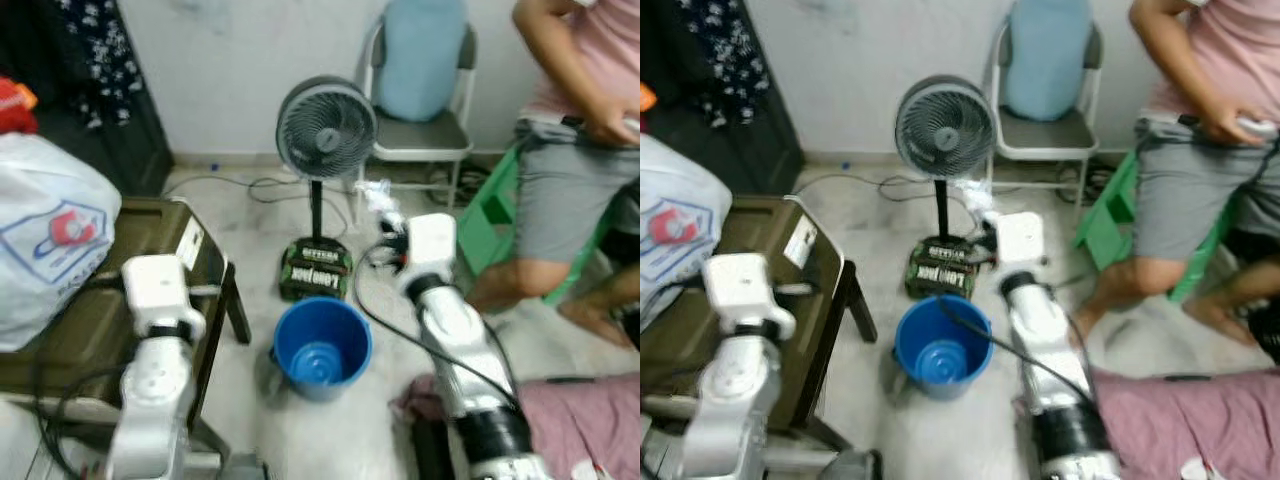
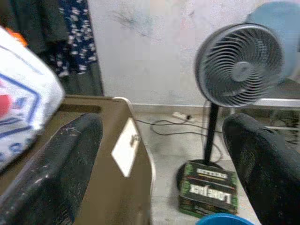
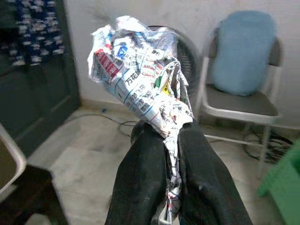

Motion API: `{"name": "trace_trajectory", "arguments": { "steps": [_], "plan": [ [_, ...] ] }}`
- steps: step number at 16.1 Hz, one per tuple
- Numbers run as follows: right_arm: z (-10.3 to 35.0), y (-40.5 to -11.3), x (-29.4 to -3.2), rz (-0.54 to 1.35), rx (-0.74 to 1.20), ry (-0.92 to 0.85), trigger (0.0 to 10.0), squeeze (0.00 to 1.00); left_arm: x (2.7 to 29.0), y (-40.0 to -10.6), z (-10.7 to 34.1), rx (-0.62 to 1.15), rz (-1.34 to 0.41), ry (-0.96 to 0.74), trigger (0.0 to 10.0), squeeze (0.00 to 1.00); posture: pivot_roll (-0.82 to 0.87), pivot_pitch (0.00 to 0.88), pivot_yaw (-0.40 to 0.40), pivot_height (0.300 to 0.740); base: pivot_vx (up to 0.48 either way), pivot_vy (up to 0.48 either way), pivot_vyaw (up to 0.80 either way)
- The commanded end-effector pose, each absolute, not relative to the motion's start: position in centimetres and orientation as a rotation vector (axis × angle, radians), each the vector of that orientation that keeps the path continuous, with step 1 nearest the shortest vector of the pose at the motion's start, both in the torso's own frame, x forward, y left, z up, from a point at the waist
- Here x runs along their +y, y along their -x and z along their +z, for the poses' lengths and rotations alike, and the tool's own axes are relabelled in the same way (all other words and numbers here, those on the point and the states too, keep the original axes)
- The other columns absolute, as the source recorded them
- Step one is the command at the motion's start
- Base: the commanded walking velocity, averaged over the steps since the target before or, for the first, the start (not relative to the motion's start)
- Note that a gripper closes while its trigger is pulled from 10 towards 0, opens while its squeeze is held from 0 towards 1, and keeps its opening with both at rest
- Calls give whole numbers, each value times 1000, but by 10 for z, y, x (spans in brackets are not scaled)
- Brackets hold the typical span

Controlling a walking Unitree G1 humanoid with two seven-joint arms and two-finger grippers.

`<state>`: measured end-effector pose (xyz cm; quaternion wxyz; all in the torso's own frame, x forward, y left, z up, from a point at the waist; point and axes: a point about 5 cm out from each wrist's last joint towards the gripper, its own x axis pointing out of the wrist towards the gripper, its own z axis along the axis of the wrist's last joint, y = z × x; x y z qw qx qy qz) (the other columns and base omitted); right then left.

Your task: Clean up the room

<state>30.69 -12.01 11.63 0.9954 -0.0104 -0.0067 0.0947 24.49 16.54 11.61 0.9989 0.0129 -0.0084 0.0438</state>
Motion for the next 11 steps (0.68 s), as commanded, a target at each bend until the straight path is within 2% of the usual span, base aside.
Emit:
{"name": "trace_trajectory", "arguments": {
  "steps": [1,3,11],
  "plan": [
    [118,-307,-116,196,-21,9,10000,0,170,-244,120,-32,99,-36,10000,0,19,24,-56,740,0,0,0],
    [118,-307,-116,193,-18,7,10000,0,170,-244,120,-33,92,-37,10000,0,20,25,-55,740,135,0,0],
    [116,-307,-116,186,-12,4,10000,0,170,-243,120,-34,82,-28,10000,0,23,27,-53,740,349,0,0]
  ]
}}
